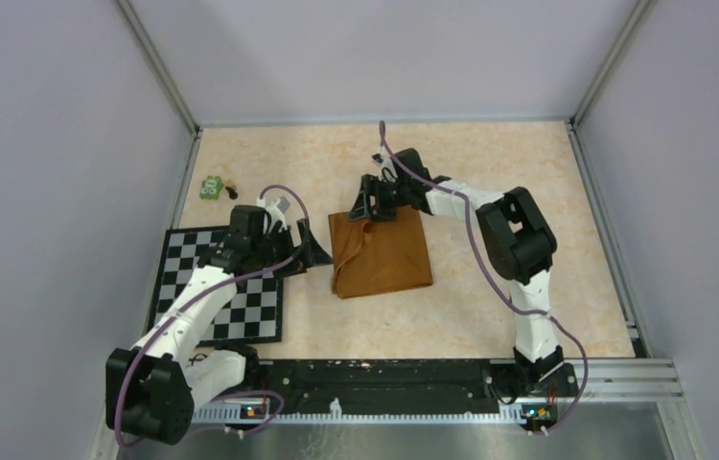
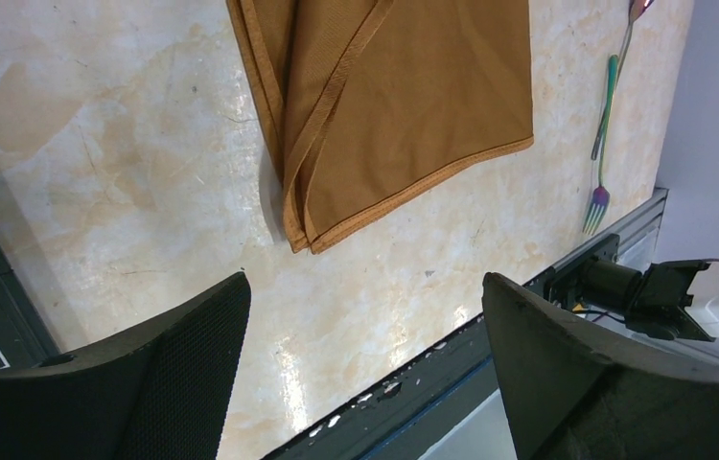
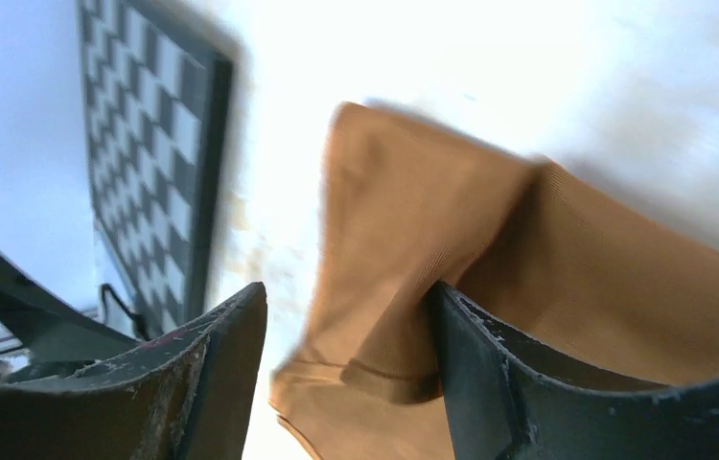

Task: Fold the napkin into a case and place the utensils inside
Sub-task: Smooth out the square-folded napkin at the center of the board, then rotate the square-folded napkin at the center of the board, then move the square-folded napkin to the center of the board, then smooth out the square-folded napkin at the center of the board.

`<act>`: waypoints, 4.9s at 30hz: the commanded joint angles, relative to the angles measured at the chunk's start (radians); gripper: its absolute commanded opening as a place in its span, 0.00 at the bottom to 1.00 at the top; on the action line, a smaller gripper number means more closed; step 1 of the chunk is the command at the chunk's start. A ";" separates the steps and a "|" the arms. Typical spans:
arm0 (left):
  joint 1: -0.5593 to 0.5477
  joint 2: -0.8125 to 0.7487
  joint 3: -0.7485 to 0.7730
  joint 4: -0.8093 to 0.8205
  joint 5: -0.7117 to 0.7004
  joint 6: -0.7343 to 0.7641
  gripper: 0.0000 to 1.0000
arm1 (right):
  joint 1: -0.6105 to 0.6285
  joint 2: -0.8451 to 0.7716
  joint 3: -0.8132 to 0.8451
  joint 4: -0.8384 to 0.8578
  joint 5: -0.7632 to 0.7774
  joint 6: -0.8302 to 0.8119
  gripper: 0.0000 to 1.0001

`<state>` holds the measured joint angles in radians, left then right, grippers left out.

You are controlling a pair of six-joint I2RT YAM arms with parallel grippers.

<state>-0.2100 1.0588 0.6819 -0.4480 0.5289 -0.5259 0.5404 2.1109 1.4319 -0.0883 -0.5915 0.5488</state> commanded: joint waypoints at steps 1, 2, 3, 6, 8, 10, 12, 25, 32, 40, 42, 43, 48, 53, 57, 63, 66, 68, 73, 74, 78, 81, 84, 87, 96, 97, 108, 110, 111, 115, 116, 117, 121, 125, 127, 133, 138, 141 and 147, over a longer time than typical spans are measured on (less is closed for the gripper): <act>0.003 -0.034 0.021 0.008 -0.047 -0.003 0.94 | 0.098 0.040 0.153 0.153 -0.021 0.121 0.63; 0.003 -0.040 0.024 0.006 -0.058 -0.002 0.94 | 0.103 0.048 0.169 0.169 -0.025 0.147 0.65; 0.003 -0.041 0.027 0.006 -0.062 0.002 0.94 | 0.103 0.050 0.185 0.158 -0.027 0.151 0.65; 0.003 -0.036 0.043 -0.012 -0.058 0.005 0.94 | 0.081 -0.012 0.156 0.062 0.013 0.088 0.69; 0.003 -0.032 0.045 -0.012 -0.055 0.010 0.94 | 0.062 -0.068 0.103 -0.004 0.009 0.047 0.71; 0.003 -0.022 0.046 -0.003 -0.056 0.015 0.95 | 0.053 -0.127 0.053 -0.072 0.009 0.002 0.71; 0.003 -0.005 0.052 0.008 -0.052 0.014 0.95 | 0.053 -0.192 -0.022 -0.118 0.028 -0.029 0.71; 0.003 0.040 0.087 0.038 -0.007 -0.005 0.95 | 0.007 -0.388 -0.454 -0.380 0.357 -0.157 0.22; 0.001 0.021 0.091 0.019 0.007 -0.006 0.95 | -0.081 -0.341 -0.377 -0.428 0.921 -0.253 0.17; -0.011 0.052 0.102 0.042 0.035 -0.019 0.95 | 0.004 -0.201 0.111 -0.390 0.547 -0.433 0.39; -0.029 0.104 0.106 0.077 0.050 -0.028 0.93 | -0.011 -0.281 0.051 -0.381 0.450 -0.332 0.50; -0.039 0.132 0.107 0.100 0.045 -0.033 0.91 | -0.028 -0.326 -0.012 -0.363 0.422 -0.293 0.55; -0.069 0.302 0.189 0.178 0.010 -0.037 0.80 | -0.168 -0.508 -0.349 -0.227 0.172 -0.134 0.59; -0.075 0.486 0.317 0.165 -0.062 0.008 0.85 | -0.229 -0.606 -0.591 -0.166 0.175 -0.062 0.58; -0.077 0.598 0.349 0.227 -0.076 0.016 0.91 | -0.276 -0.576 -0.612 -0.145 0.242 -0.118 0.60; -0.117 0.737 0.383 0.337 -0.013 0.025 0.92 | -0.277 -0.427 -0.514 -0.086 0.213 -0.177 0.60; -0.159 0.754 0.368 0.363 -0.020 0.005 0.86 | -0.266 -0.375 -0.466 -0.055 0.193 -0.200 0.59; -0.195 0.740 0.346 0.348 -0.080 -0.012 0.79 | -0.251 -0.335 -0.419 -0.068 0.164 -0.227 0.57; -0.267 0.580 0.198 0.326 -0.159 -0.067 0.81 | -0.224 -0.351 -0.382 -0.100 0.094 -0.215 0.57; -0.266 0.535 0.169 0.305 -0.179 -0.074 0.84 | -0.224 -0.370 -0.383 -0.138 0.133 -0.211 0.57; -0.263 0.389 0.130 0.188 -0.273 -0.059 0.92 | -0.229 -0.478 -0.421 -0.309 0.404 -0.207 0.63; -0.246 0.351 0.117 0.164 -0.223 -0.067 0.94 | -0.252 -0.567 -0.509 -0.320 0.370 -0.148 0.65; -0.238 0.356 0.085 0.211 -0.132 -0.124 0.90 | -0.255 -0.649 -0.620 -0.244 0.229 -0.003 0.63; -0.238 0.341 0.036 0.291 -0.097 -0.216 0.81 | -0.255 -0.726 -0.757 -0.072 0.131 0.178 0.58; -0.228 0.307 -0.020 0.348 -0.125 -0.291 0.60 | -0.255 -0.744 -0.911 0.055 0.152 0.379 0.49; -0.227 0.307 -0.021 0.348 -0.124 -0.296 0.58 | -0.255 -0.744 -0.919 0.061 0.157 0.403 0.49; -0.226 0.337 -0.031 0.345 -0.137 -0.287 0.35 | -0.253 -0.783 -0.990 0.081 0.242 0.560 0.50; -0.226 0.344 -0.035 0.342 -0.153 -0.285 0.30 | -0.251 -0.772 -0.991 0.072 0.253 0.582 0.49; -0.224 0.345 -0.037 0.341 -0.156 -0.282 0.26 | -0.250 -0.766 -0.993 0.079 0.255 0.592 0.49; -0.226 0.337 -0.056 0.351 -0.159 -0.282 0.17 | -0.236 -0.733 -0.994 0.109 0.259 0.640 0.45; -0.226 0.338 -0.061 0.350 -0.158 -0.282 0.16 | -0.231 -0.726 -0.993 0.111 0.265 0.651 0.45; -0.226 0.337 -0.064 0.350 -0.160 -0.281 0.14 | -0.225 -0.722 -0.994 0.116 0.268 0.663 0.44; -0.222 0.335 -0.080 0.353 -0.167 -0.280 0.07 | -0.209 -0.714 -0.996 0.118 0.289 0.707 0.41; -0.216 0.328 -0.090 0.351 -0.172 -0.275 0.00 | -0.201 -0.727 -1.005 0.102 0.324 0.737 0.39; -0.212 0.325 -0.097 0.350 -0.175 -0.275 0.00 | -0.201 -0.738 -1.016 0.105 0.335 0.749 0.37; -0.207 0.331 -0.110 0.360 -0.158 -0.272 0.00 | -0.201 -0.744 -1.025 0.111 0.356 0.757 0.32; -0.207 0.329 -0.107 0.367 -0.144 -0.270 0.00 | -0.200 -0.740 -1.022 0.114 0.351 0.753 0.24; -0.207 0.336 -0.099 0.369 -0.128 -0.266 0.00 | -0.196 -0.744 -1.023 0.120 0.344 0.755 0.21; -0.207 0.333 -0.095 0.372 -0.116 -0.267 0.00 | -0.184 -0.756 -1.015 0.113 0.330 0.757 0.05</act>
<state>-0.4202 1.3998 0.5777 -0.1120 0.3893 -0.8089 0.3397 1.3731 0.4202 0.0441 -0.2768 1.3052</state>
